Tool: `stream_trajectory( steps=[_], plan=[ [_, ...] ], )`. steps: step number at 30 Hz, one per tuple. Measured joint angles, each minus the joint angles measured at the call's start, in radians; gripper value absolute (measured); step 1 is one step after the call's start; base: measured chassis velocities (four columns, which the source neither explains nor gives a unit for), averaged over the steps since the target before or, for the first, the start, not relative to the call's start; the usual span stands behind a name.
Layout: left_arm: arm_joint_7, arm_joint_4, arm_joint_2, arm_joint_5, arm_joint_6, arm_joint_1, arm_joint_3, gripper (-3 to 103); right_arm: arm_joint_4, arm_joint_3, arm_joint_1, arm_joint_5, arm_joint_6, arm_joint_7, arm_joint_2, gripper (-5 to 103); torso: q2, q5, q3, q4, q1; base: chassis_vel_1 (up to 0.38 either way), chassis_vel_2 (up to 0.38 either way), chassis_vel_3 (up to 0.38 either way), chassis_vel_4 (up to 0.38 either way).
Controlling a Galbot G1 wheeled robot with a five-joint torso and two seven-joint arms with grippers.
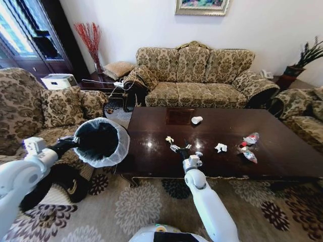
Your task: Move to the front of the table and place the trash on the table into the trash bin.
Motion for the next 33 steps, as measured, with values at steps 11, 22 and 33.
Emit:
stream_trajectory(
  steps=[11,22,33],
  plan=[
    [0.001,-0.044,-0.016,-0.004,0.008,0.019,-0.015,0,-0.208,-0.035,0.129,-0.016,-0.011,-0.01,0.052,100,0.0,-0.0001,-0.001,0.0002,-0.002,-0.034,0.037,0.028,-0.039],
    [-0.004,-0.06,-0.043,-0.006,0.011,0.018,-0.013,0,-0.398,-0.031,0.216,-0.03,0.002,-0.056,0.098,95,0.0,0.0,0.0,-0.0001,0.0,0.015,-0.006,-0.005,0.01],
    [-0.011,-0.067,-0.047,-0.011,0.011,0.022,-0.015,0,-0.384,-0.037,0.202,-0.031,-0.033,-0.059,0.101,52,0.0,0.0,0.0,0.0,0.0,0.0,0.0,0.0,0.0]
  ],
)
